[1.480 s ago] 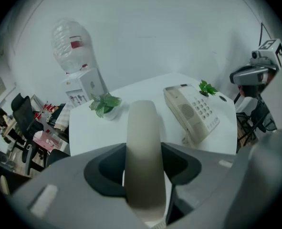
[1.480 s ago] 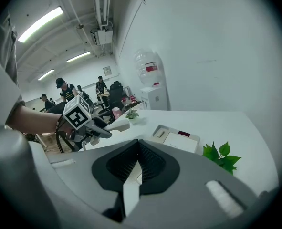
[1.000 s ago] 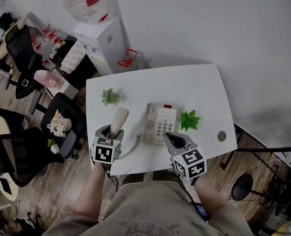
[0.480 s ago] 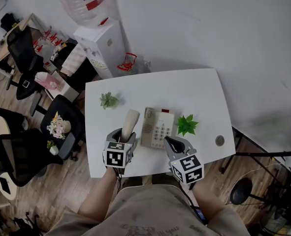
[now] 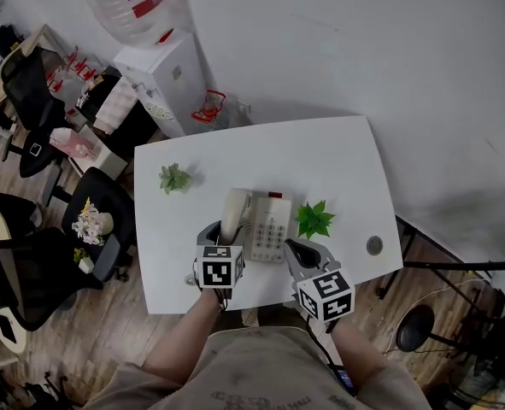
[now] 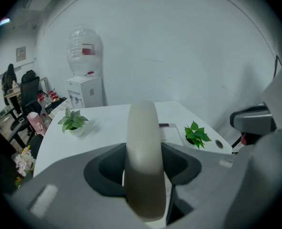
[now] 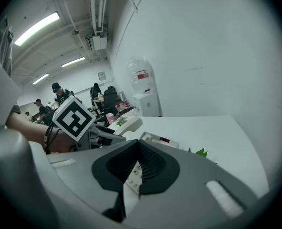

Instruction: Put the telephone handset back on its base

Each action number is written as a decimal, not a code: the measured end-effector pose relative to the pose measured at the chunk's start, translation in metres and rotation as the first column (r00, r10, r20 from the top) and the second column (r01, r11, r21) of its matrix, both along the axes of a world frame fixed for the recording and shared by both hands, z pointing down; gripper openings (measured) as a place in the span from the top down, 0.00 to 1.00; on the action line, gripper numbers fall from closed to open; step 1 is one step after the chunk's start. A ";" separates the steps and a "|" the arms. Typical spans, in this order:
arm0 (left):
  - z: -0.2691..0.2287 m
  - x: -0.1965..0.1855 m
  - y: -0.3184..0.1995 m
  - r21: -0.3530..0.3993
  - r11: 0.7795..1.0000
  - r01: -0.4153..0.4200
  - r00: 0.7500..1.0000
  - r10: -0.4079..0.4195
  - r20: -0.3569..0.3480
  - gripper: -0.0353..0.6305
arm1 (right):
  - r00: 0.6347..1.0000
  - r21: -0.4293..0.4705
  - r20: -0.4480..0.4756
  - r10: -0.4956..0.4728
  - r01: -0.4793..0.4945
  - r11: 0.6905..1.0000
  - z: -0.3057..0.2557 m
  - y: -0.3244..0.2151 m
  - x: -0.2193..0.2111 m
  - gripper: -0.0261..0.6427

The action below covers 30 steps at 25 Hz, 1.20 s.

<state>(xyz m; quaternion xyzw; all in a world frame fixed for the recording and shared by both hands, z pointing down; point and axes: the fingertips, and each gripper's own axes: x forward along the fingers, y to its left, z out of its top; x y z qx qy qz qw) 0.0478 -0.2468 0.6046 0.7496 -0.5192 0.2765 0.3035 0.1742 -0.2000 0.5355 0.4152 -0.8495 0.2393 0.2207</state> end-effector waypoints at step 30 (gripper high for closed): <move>0.076 0.027 -0.014 -0.025 0.997 0.068 0.989 -0.064 0.132 0.61 | 0.999 -0.061 0.016 0.046 -0.045 0.997 0.025 -0.009 0.038 0.92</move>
